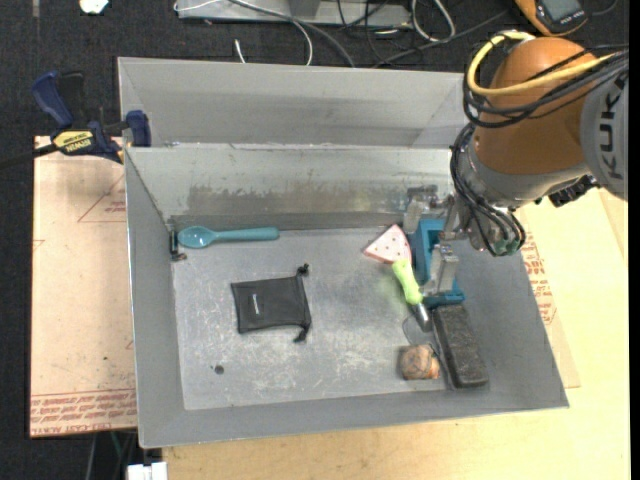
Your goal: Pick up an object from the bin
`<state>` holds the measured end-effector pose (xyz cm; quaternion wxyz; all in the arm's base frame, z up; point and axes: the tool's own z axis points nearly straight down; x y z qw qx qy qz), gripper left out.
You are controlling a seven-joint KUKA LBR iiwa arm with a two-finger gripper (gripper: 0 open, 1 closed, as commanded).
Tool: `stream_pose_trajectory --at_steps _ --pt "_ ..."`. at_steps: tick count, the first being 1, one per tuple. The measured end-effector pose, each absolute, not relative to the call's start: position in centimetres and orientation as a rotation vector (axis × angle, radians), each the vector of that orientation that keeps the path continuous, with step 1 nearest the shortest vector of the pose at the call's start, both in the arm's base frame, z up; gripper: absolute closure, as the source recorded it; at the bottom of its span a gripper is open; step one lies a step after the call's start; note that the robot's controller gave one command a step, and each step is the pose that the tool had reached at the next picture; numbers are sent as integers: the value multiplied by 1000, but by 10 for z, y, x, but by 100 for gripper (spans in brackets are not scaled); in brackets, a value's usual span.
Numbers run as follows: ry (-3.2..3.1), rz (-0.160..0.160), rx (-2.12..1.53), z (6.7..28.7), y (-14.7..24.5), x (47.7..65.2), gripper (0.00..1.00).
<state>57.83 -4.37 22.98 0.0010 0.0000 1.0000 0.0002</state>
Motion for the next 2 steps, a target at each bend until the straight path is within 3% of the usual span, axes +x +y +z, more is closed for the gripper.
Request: stream_pose_trajectory --at_steps 1,2 --pt "3133 3 126 144 -88 584 0" --pt "3137 4 174 95 -100 582 0"
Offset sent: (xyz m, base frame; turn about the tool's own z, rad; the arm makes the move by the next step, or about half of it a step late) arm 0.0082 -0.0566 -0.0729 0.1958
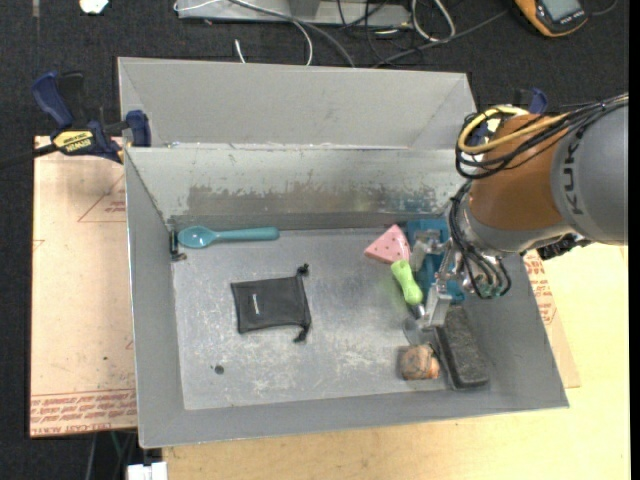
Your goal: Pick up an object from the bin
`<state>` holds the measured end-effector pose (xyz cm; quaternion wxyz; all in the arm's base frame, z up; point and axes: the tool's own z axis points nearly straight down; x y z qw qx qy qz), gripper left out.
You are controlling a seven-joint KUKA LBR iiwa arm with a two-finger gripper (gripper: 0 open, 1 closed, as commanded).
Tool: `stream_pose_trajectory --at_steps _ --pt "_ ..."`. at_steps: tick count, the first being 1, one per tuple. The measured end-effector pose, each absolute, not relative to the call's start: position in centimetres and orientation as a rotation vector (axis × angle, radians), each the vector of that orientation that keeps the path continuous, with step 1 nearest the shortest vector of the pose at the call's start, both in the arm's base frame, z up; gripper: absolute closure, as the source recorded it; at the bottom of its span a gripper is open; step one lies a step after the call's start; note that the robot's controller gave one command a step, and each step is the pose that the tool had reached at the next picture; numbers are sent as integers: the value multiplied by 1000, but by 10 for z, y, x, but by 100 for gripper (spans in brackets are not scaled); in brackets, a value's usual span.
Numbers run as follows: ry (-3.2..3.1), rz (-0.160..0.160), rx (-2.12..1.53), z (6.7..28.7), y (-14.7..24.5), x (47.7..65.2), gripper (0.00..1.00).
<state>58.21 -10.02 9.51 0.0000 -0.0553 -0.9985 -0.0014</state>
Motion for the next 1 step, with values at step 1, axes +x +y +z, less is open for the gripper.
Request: stream_pose_trajectory --at_steps 1 --pt "-3141 -3 -248 137 -103 577 0"
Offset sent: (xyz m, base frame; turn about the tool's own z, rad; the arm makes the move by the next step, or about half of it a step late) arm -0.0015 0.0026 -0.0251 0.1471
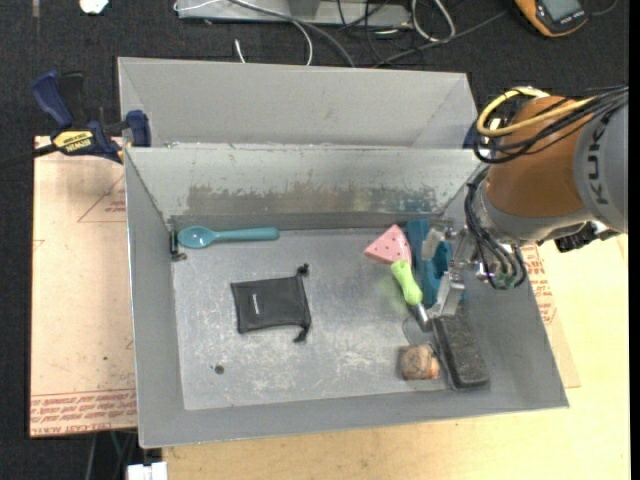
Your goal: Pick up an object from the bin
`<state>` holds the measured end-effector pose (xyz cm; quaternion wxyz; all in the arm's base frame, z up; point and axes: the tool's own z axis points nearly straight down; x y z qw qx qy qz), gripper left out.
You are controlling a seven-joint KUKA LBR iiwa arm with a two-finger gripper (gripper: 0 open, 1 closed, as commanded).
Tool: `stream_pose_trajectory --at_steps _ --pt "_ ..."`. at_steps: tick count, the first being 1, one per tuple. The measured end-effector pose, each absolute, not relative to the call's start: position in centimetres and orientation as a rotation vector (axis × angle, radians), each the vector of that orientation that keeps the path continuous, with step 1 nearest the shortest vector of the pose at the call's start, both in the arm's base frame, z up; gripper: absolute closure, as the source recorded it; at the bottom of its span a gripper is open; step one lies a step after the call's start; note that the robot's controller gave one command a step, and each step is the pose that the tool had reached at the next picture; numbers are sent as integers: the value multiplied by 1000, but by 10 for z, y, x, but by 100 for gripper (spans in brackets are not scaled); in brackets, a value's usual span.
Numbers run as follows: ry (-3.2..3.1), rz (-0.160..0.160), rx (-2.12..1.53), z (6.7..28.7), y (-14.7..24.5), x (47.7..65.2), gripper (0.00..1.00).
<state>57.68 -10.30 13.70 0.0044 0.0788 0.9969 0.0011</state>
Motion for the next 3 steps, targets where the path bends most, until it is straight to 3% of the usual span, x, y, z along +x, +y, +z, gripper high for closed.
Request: stream_pose_trajectory --at_steps 1,2,3 --pt "3117 12 399 67 -95 581 0" --pt "3066 15 648 69 -98 589 100" --pt "3066 15 648 69 -98 589 100"
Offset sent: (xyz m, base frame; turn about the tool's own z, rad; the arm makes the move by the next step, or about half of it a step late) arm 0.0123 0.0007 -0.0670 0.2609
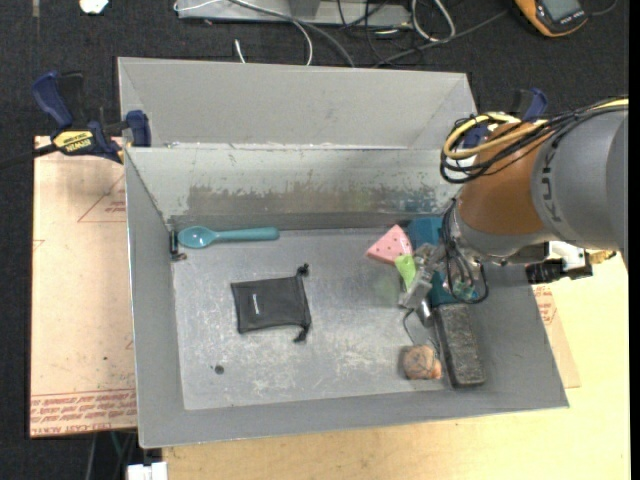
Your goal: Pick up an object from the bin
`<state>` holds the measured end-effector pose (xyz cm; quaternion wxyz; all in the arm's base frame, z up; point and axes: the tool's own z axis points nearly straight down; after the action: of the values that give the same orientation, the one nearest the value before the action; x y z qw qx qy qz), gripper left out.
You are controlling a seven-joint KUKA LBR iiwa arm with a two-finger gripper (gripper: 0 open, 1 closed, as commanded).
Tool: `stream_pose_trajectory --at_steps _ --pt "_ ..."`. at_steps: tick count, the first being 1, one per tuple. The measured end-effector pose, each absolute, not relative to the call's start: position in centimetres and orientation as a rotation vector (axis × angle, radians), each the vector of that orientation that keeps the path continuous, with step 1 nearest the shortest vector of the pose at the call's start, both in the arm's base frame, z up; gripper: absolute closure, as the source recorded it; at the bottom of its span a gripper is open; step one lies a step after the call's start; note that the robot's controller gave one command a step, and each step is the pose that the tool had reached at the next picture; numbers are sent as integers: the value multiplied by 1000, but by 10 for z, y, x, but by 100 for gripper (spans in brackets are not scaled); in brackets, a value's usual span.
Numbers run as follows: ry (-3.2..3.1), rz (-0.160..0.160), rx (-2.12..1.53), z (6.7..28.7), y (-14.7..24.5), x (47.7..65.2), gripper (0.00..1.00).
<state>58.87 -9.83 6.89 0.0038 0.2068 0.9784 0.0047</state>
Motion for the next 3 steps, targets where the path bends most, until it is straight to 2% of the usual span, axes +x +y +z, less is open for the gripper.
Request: stream_pose_trajectory --at_steps 1,3 --pt "3073 17 648 91 -97 587 100" --pt "3074 18 647 174 -97 587 100"
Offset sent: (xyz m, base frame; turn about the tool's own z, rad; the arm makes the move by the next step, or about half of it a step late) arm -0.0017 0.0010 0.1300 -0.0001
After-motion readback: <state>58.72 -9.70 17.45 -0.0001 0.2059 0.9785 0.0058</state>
